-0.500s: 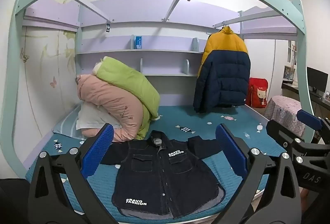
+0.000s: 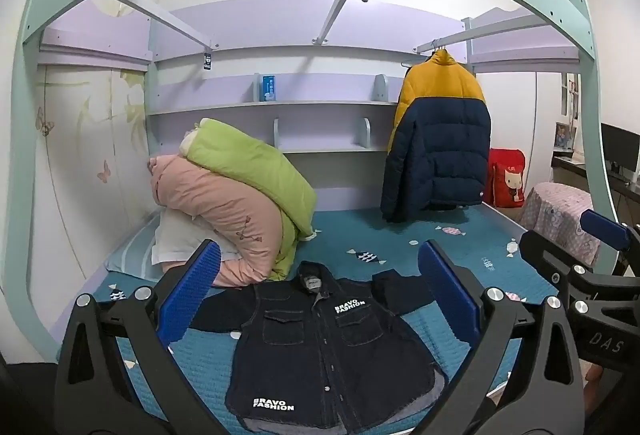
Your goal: Fold large clothes
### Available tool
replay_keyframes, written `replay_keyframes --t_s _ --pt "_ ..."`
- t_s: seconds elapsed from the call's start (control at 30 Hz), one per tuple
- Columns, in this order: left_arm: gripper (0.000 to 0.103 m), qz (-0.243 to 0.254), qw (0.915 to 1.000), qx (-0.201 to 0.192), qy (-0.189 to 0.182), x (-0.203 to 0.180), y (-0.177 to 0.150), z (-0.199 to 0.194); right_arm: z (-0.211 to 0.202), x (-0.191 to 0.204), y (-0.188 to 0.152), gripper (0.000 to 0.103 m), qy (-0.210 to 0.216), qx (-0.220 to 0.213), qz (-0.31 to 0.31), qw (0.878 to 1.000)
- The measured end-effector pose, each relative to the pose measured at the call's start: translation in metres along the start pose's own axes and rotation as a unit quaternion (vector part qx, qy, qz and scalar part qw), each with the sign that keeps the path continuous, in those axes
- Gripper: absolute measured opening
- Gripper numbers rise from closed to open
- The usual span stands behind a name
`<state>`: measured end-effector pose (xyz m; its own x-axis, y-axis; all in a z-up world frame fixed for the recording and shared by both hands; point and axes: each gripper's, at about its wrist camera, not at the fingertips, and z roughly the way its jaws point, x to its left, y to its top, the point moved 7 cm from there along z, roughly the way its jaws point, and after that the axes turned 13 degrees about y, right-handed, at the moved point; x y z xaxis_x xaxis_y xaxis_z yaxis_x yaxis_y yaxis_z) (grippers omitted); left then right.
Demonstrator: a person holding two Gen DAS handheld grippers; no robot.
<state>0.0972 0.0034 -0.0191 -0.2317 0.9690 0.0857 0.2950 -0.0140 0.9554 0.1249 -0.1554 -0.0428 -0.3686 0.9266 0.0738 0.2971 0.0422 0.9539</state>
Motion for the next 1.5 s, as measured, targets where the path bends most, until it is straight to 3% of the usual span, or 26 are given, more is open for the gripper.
replay_keyframes --t_s 1.5 --pt "0.099 0.005 0.9999 -0.013 0.008 -0.015 0.004 0.010 0.010 -0.013 -0.005 0.096 0.002 -0.008 0.018 1.000"
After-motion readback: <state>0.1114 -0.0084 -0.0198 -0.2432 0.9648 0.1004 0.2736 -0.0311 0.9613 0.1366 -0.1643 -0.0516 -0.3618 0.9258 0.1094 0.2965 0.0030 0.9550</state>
